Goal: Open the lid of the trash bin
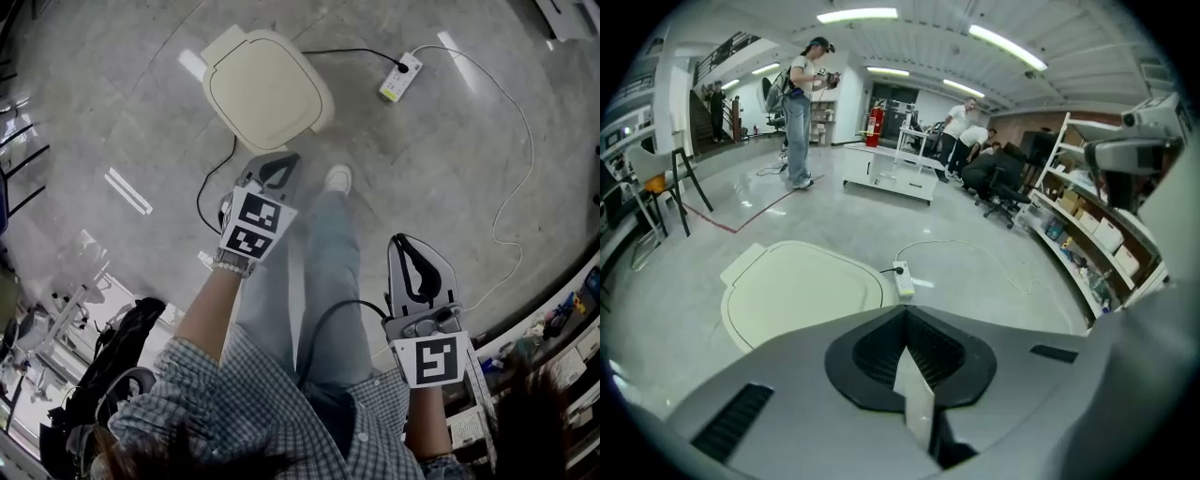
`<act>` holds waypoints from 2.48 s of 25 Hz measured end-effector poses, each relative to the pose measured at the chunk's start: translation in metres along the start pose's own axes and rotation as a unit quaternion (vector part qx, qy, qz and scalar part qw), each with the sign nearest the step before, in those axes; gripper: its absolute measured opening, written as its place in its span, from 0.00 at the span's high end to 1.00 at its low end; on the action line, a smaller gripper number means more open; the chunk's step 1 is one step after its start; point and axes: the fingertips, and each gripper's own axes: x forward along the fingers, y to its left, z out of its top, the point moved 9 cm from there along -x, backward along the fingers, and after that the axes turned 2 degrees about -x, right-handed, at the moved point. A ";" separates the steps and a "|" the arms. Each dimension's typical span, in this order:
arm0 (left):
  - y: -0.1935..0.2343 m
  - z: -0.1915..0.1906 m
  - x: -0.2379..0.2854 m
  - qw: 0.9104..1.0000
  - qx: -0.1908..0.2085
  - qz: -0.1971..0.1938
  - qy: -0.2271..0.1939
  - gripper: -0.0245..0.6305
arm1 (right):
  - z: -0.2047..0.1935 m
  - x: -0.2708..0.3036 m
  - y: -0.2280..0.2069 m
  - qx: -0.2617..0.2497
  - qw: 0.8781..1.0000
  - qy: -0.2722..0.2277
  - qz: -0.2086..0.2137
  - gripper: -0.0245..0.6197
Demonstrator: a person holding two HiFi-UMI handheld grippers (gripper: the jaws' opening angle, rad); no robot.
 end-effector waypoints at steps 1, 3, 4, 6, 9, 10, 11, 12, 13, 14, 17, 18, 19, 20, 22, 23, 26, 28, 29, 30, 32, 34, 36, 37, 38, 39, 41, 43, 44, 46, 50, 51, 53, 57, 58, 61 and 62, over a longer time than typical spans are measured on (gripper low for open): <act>0.002 -0.002 0.005 1.000 -0.002 0.004 0.006 0.96 | -0.001 0.000 -0.001 0.004 1.000 0.000 0.000 0.92; 0.006 -0.007 0.015 1.000 -0.007 0.011 0.021 0.96 | -0.004 0.001 -0.005 0.013 1.000 -0.003 0.000 0.92; 0.007 -0.010 0.020 0.999 -0.009 0.013 0.029 0.96 | -0.006 0.001 -0.007 0.019 1.000 -0.005 0.000 0.92; 0.007 -0.017 0.029 0.999 -0.011 0.014 0.049 0.96 | -0.009 0.001 -0.009 0.029 1.000 -0.006 0.000 0.92; 0.006 -0.027 0.038 0.997 -0.015 0.021 0.075 0.97 | -0.014 0.000 -0.011 0.034 0.999 0.001 -0.002 0.92; 0.006 -0.030 0.040 0.996 -0.015 0.027 0.081 0.96 | -0.016 0.000 -0.012 0.038 0.999 0.003 -0.003 0.92; 0.007 -0.033 0.042 0.995 -0.013 0.034 0.089 0.97 | -0.017 0.000 -0.013 0.042 0.999 0.005 -0.003 0.92; 0.007 -0.036 0.044 0.994 -0.008 0.042 0.096 0.96 | -0.019 0.000 -0.014 0.047 0.999 0.006 -0.003 0.92; 0.007 -0.037 0.046 0.993 0.002 0.052 0.104 0.96 | -0.020 0.001 -0.015 0.052 0.999 0.008 -0.003 0.92; 0.007 -0.038 0.048 0.992 0.014 0.062 0.112 0.96 | -0.021 0.001 -0.016 0.057 0.998 0.009 -0.002 0.92; 0.004 -0.038 0.055 0.987 0.042 0.082 0.135 0.96 | -0.023 0.002 -0.018 0.068 0.998 0.013 -0.001 0.92; 0.004 -0.038 0.057 0.985 0.043 0.087 0.142 0.96 | -0.024 0.003 -0.018 0.071 0.997 0.014 0.000 0.92; 0.005 -0.038 0.060 0.984 0.044 0.092 0.148 0.97 | -0.024 0.004 -0.018 0.073 0.997 0.013 0.001 0.92; 0.006 -0.038 0.061 0.982 0.046 0.097 0.155 0.96 | -0.024 0.006 -0.018 0.077 0.997 0.012 0.001 0.92; 0.006 -0.038 0.064 0.979 0.058 0.102 0.167 0.96 | -0.024 0.007 -0.019 0.085 0.996 0.008 0.002 0.92; 0.006 -0.037 0.065 0.978 0.064 0.103 0.171 0.96 | -0.024 0.008 -0.020 0.087 0.996 0.009 0.001 0.92; 0.002 -0.037 0.067 0.974 0.080 0.111 0.180 0.97 | -0.025 0.010 -0.022 0.103 0.995 0.008 0.000 0.92; -0.002 -0.038 0.070 0.969 0.095 0.122 0.191 0.97 | -0.026 0.011 -0.023 0.113 0.994 0.007 0.000 0.92; -0.004 -0.038 0.073 0.967 0.101 0.129 0.196 0.97 | -0.027 0.012 -0.024 0.113 0.994 0.011 -0.002 0.92; -0.005 -0.038 0.074 0.964 0.105 0.135 0.201 0.97 | -0.028 0.012 -0.025 0.112 0.994 0.015 -0.003 0.92; -0.007 -0.038 0.077 0.959 0.118 0.148 0.211 0.97 | -0.029 0.012 -0.026 0.110 0.994 0.018 -0.004 0.92; -0.010 -0.038 0.078 0.952 0.139 0.157 0.221 0.97 | -0.029 0.010 -0.029 0.111 0.994 0.021 -0.007 0.92; -0.011 -0.038 0.079 0.950 0.146 0.160 0.223 0.97 | -0.030 0.009 -0.031 0.116 0.993 0.022 -0.011 0.92; -0.011 -0.038 0.079 0.951 0.144 0.159 0.223 0.97 | -0.030 0.008 -0.032 0.118 0.993 0.022 -0.012 0.92; -0.011 -0.038 0.079 0.951 0.142 0.159 0.223 0.97 | -0.030 0.008 -0.033 0.120 0.992 0.022 -0.013 0.92; -0.011 -0.038 0.079 0.951 0.142 0.158 0.223 0.97 | -0.030 0.008 -0.033 0.122 0.992 0.022 -0.013 0.92; -0.011 -0.038 0.079 0.952 0.142 0.158 0.222 0.97 | -0.030 0.008 -0.033 0.122 0.992 0.021 -0.013 0.92; -0.011 -0.038 0.078 0.953 0.137 0.157 0.220 0.97 | -0.030 0.008 -0.032 0.122 0.992 0.024 -0.012 0.92; -0.010 -0.038 0.078 0.955 0.131 0.156 0.217 0.97 | -0.031 0.008 -0.031 0.122 0.992 0.026 -0.011 0.92; -0.009 -0.037 0.078 0.959 0.115 0.152 0.209 0.97 | -0.031 0.008 -0.031 0.120 0.992 0.022 -0.010 0.92; -0.003 -0.034 0.072 0.966 0.094 0.146 0.190 0.96 | -0.029 0.010 -0.027 0.118 0.993 0.017 -0.006 0.92; -0.002 -0.031 0.069 0.967 0.097 0.145 0.183 0.96 | -0.027 0.011 -0.026 0.117 0.993 0.016 -0.005 0.92; -0.001 -0.023 0.063 0.971 0.103 0.144 0.162 0.97 | -0.022 0.012 -0.023 0.111 0.994 0.012 -0.001 0.92; 0.005 -0.006 0.046 0.981 0.079 0.145 0.105 0.96 | -0.013 0.011 -0.013 0.101 0.995 0.002 0.003 0.92; 0.007 -0.003 0.040 0.982 0.075 0.146 0.094 0.97 | -0.010 0.011 -0.010 0.098 0.995 0.000 0.004 0.92; 0.013 0.006 0.025 0.984 0.072 0.151 0.069 0.96 | -0.001 0.010 -0.003 0.086 0.996 -0.007 0.009 0.92; 0.015 0.008 0.019 0.984 0.073 0.152 0.063 0.96 | 0.003 0.010 -0.002 0.083 0.996 -0.010 0.009 0.92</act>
